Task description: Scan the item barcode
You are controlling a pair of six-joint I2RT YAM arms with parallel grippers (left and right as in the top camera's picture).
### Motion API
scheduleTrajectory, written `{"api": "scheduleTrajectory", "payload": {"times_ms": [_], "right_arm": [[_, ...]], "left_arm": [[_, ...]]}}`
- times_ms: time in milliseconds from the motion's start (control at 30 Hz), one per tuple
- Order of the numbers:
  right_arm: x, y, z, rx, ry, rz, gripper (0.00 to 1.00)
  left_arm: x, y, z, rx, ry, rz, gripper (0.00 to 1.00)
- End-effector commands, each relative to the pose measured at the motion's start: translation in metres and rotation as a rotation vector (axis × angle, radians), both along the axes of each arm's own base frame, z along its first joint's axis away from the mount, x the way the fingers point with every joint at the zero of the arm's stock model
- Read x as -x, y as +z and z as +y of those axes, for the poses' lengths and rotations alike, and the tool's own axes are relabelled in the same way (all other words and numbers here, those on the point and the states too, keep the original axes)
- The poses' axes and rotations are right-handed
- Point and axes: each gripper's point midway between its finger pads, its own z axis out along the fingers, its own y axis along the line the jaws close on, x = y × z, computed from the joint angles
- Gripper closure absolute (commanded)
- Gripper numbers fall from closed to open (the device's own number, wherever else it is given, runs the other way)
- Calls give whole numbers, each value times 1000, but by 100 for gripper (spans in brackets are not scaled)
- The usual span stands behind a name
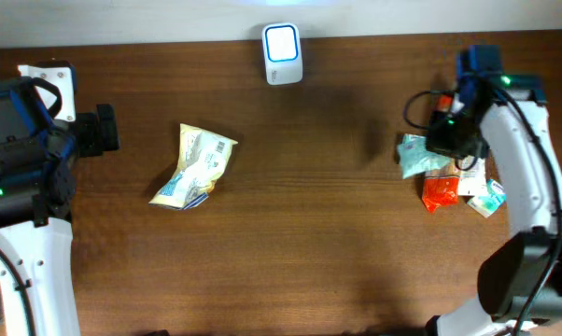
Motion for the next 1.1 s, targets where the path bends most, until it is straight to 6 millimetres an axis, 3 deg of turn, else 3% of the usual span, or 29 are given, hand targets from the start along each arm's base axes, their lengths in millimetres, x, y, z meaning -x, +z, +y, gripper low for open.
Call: {"api": "scheduleTrajectory", "payload": {"times_ms": [0, 100, 167, 200, 333, 467, 533, 600, 633, 667, 733, 800, 833, 900, 933, 1000, 1067], "right_arm": [[13, -42, -52, -7, -162, 6, 95], [4, -71, -76, -37, -229, -87, 85], [1, -78, -76, -59, -230, -116, 40], [-1, -78, -76, -58, -229, -121, 32], [-21, -67, -57, -151, -104, -205, 20], [-32, -49, -55, -146, -78, -233, 19], [-36, -23, -45, -140, -10, -226, 19], [-48, 28, -19, -136, 77, -257, 19], [-53, 43, -4, -140, 118, -279, 17], [-61, 62, 26, -174, 190, -319, 16], [-74, 81, 101, -317, 343, -401, 16], [-80, 79, 163, -418, 350, -403, 16], [-81, 73, 207, -466, 375, -394, 16], [-77, 62, 255, -515, 400, -367, 16], [-70, 46, 295, -550, 421, -330, 16], [-57, 15, 351, -588, 464, -273, 16], [-31, -18, 421, -677, 589, -220, 17]], "left_arm": [[-1, 5, 0, -6, -12, -10, 1], [-1, 5, 0, -6, -12, -10, 1], [-1, 5, 0, -6, -12, -10, 1], [-1, 5, 0, -6, -12, -10, 1], [-1, 5, 0, -6, -12, -10, 1], [-1, 5, 0, -6, -12, -10, 1], [-1, 5, 0, -6, -12, -10, 1], [-1, 5, 0, -6, -12, -10, 1], [-1, 5, 0, -6, -12, -10, 1], [-1, 5, 0, -6, -12, -10, 1], [-1, 5, 0, -6, -12, -10, 1], [-1, 5, 0, -6, -12, -10, 1], [-1, 5, 0, -6, -12, -10, 1], [-1, 5, 0, -6, -12, -10, 1], [-1, 5, 0, -6, -12, -10, 1], [-1, 5, 0, -6, -12, -10, 1], [-1, 5, 0, -6, -12, -10, 1]]}}
